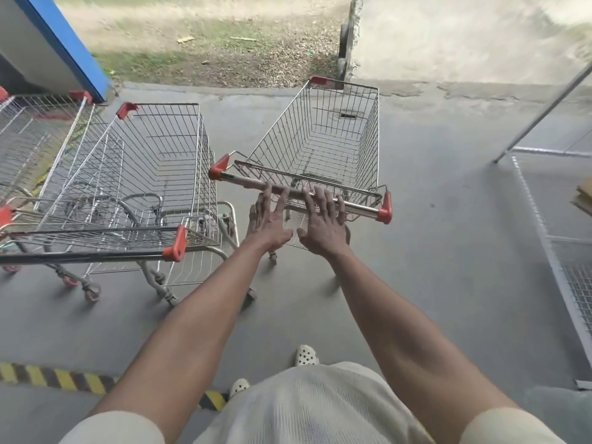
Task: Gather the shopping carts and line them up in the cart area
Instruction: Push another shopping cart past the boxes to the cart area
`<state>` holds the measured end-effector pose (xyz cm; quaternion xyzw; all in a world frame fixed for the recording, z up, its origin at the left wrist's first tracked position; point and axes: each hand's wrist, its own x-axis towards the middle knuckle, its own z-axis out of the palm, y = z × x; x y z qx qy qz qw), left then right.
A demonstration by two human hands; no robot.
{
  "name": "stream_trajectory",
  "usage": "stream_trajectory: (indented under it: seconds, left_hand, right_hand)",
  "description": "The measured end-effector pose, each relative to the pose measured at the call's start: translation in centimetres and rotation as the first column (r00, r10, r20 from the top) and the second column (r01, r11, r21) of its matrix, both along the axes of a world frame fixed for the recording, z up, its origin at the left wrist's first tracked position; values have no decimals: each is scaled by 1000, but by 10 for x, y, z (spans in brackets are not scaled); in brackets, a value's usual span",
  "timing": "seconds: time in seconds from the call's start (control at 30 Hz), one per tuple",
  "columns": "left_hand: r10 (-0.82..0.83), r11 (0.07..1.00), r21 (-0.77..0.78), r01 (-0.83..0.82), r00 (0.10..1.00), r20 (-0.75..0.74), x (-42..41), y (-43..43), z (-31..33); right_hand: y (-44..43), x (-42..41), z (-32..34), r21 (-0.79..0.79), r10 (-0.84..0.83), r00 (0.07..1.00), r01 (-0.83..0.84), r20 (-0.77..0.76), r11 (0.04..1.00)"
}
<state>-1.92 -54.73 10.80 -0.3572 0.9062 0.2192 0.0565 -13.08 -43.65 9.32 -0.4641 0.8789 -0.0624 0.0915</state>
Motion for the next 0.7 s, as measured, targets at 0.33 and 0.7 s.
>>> stream_trajectory:
  seconds: [0.33,0.7]
  left_hand:
    - [229,967,109,-231,973,27,77,52,-44]
    - [871,410,456,-790,488,61,285,136,-88]
  right_hand:
    - [32,102,-58,90,110,947,-143,301,986]
    - [8,241,-75,95,417,757,-528,504,844]
